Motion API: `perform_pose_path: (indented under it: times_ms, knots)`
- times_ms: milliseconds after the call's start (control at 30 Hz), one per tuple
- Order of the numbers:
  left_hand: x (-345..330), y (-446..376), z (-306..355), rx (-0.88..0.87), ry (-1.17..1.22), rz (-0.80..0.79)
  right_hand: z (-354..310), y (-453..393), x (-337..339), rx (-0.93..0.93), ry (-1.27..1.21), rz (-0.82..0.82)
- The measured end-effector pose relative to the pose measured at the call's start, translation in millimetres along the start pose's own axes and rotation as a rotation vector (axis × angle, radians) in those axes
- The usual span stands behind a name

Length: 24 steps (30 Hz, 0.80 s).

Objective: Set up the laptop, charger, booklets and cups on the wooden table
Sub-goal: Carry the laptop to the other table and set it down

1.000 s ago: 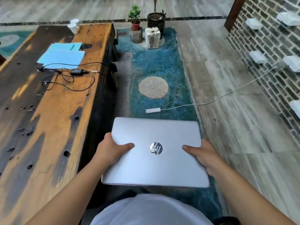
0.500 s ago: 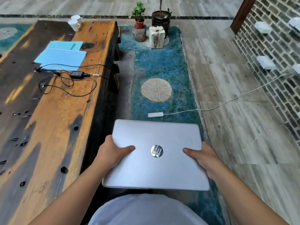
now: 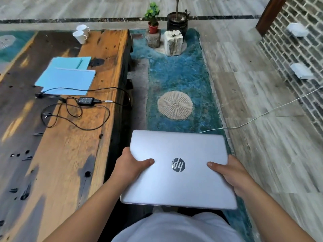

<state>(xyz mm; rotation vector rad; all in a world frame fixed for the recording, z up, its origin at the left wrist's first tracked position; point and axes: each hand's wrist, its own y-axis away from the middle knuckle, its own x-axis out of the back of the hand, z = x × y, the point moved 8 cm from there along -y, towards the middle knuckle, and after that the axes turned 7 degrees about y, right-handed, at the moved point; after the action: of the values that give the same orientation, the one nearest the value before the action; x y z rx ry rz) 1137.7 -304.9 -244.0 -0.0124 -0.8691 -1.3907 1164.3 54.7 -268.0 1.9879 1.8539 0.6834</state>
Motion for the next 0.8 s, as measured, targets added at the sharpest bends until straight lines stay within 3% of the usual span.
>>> perform_pose_path:
  times_ms: [500,667,800]
  knots:
    - [-25,-162,111,0.073,0.037,0.095,-119,-207,28,0.015,0.06,-0.111]
    - [-21,-192,135,0.147,0.104,0.178,-172,-273,24,0.023,0.165,-0.213]
    - [3,-193,124,0.23,0.19,0.289,-217,-308,-22,0.074,0.258,-0.386]
